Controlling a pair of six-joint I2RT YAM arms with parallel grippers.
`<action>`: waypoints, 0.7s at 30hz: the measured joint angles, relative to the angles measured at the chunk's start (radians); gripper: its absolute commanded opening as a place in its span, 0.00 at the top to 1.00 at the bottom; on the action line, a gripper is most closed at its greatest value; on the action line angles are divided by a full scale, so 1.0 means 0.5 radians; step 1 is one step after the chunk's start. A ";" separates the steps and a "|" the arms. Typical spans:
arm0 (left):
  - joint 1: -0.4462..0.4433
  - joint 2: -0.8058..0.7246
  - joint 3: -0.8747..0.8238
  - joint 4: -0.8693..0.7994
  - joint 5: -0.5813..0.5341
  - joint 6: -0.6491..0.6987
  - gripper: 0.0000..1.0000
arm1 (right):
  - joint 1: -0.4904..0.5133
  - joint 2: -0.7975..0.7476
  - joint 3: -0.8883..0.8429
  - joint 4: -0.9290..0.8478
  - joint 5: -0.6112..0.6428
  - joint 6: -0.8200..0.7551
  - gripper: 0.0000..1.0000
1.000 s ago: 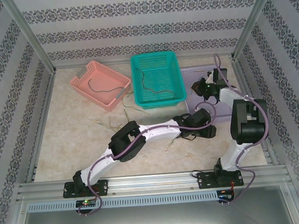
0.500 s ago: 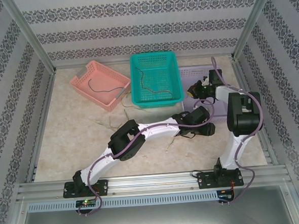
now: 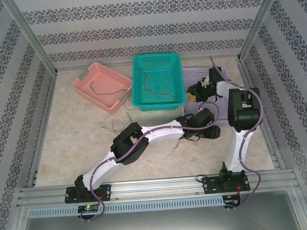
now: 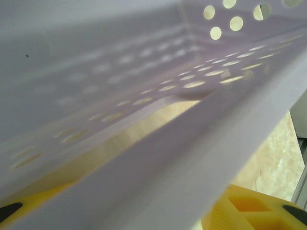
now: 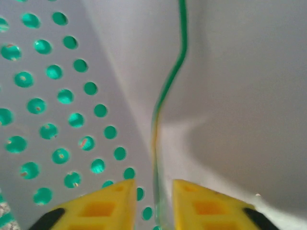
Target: Untangle the cables
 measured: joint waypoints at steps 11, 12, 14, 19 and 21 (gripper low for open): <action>0.008 -0.517 -0.335 0.012 0.011 0.002 0.39 | -0.060 -0.426 0.220 -0.404 0.306 -0.262 0.51; 0.009 -0.587 -0.388 0.015 0.007 0.002 0.38 | -0.069 -0.455 0.225 -0.417 0.332 -0.272 0.51; 0.013 -0.716 -0.497 0.016 -0.002 0.001 0.38 | -0.079 -0.496 0.227 -0.433 0.397 -0.278 0.53; 0.070 -1.149 -0.874 -0.015 -0.141 -0.036 0.38 | -0.065 -0.708 0.119 -0.421 0.624 -0.278 0.55; 0.151 -1.384 -1.045 -0.082 -0.224 -0.090 0.41 | -0.034 -0.838 0.050 -0.393 0.712 -0.287 0.57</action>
